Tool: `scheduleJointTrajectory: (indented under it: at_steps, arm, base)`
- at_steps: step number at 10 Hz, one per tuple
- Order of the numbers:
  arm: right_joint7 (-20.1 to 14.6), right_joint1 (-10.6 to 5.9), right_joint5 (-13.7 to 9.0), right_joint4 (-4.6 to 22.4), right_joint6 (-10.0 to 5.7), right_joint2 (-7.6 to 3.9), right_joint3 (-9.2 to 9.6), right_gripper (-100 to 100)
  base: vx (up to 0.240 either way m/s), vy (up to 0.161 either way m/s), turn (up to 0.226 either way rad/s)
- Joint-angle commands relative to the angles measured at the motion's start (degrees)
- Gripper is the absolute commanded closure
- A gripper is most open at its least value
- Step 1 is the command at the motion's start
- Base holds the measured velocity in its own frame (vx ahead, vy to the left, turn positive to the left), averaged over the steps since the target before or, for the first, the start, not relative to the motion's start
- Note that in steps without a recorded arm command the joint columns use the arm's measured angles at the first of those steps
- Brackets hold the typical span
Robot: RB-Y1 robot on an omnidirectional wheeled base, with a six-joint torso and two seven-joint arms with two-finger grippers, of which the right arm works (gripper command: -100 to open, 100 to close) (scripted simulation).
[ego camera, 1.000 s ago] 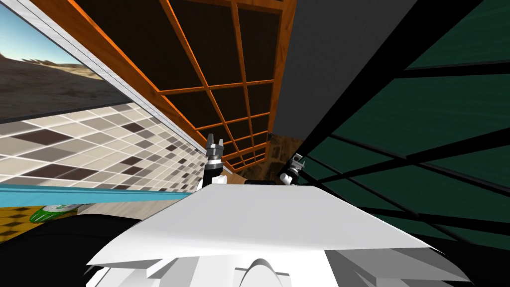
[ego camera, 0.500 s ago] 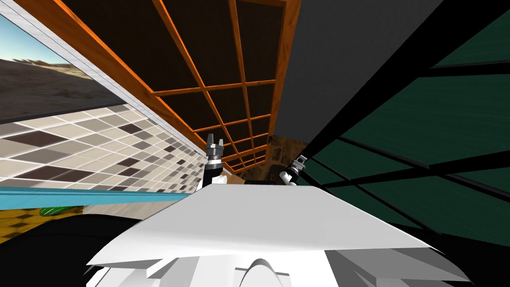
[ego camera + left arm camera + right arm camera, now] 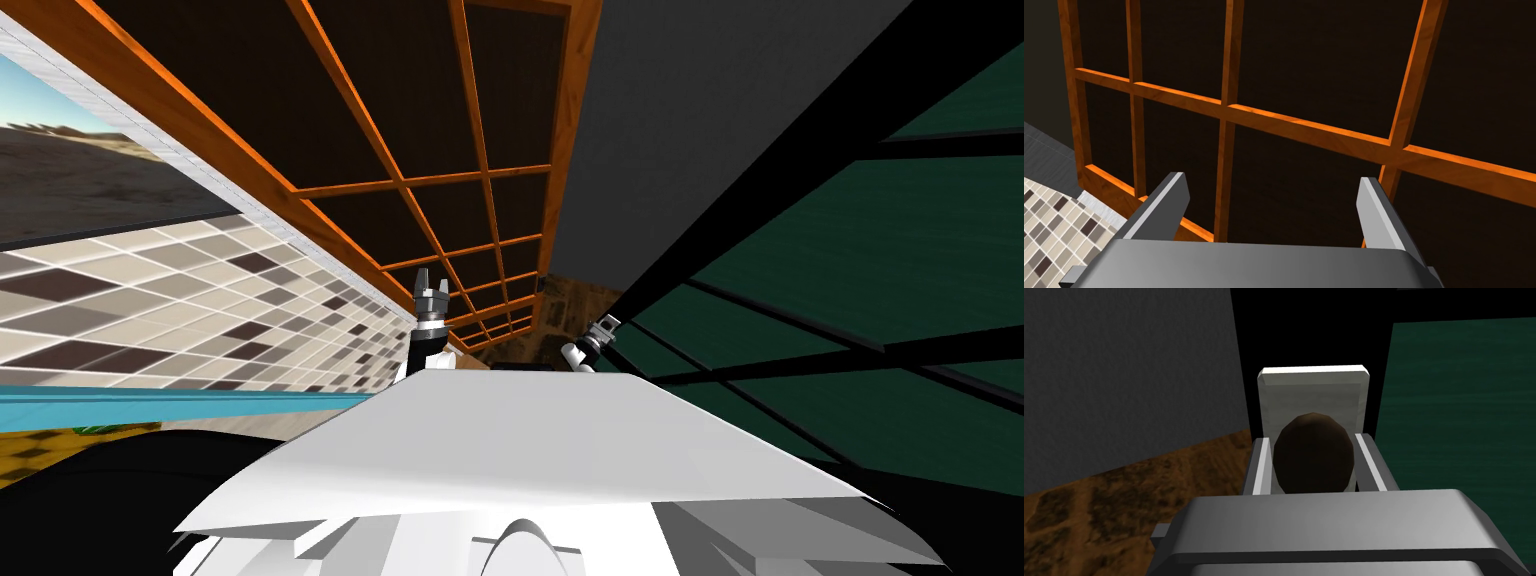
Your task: Push the door open
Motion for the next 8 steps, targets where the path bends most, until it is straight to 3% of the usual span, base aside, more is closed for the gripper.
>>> scheduleJointTrajectory:
  at_steps: [1,2,3,4,5,7,8]
  arm:
    - [0.07,-0.92,-0.12,1.26,-1.06,0.37,-1.80,100]
    - [0.08,-0.60,-0.06,0.98,-0.44,0.31,-1.04,100]
    - [0.63,-1.03,-1.42,1.49,-2.01,-1.20,-2.72,100]
    - [0.63,-1.03,-1.42,1.49,-2.01,-1.20,-2.72,100]
    - [1.27,-1.43,-2.92,1.86,-3.60,-2.31,-4.47,100]
    - [1.27,-1.43,-2.92,1.86,-3.60,-2.31,-4.47,100]
    - [1.78,-1.74,-4.10,2.15,-4.85,-2.87,-5.85,100]
  base:
    - [0.095,-0.037,0.024]
    - [0.040,-0.016,0.008]
    - [-0.014,-0.087,0.221]
    - [-0.020,-0.108,0.173]
    - [0.018,-0.123,0.281]
    - [0.040,-0.100,0.046]
    - [0.051,-0.078,0.140]
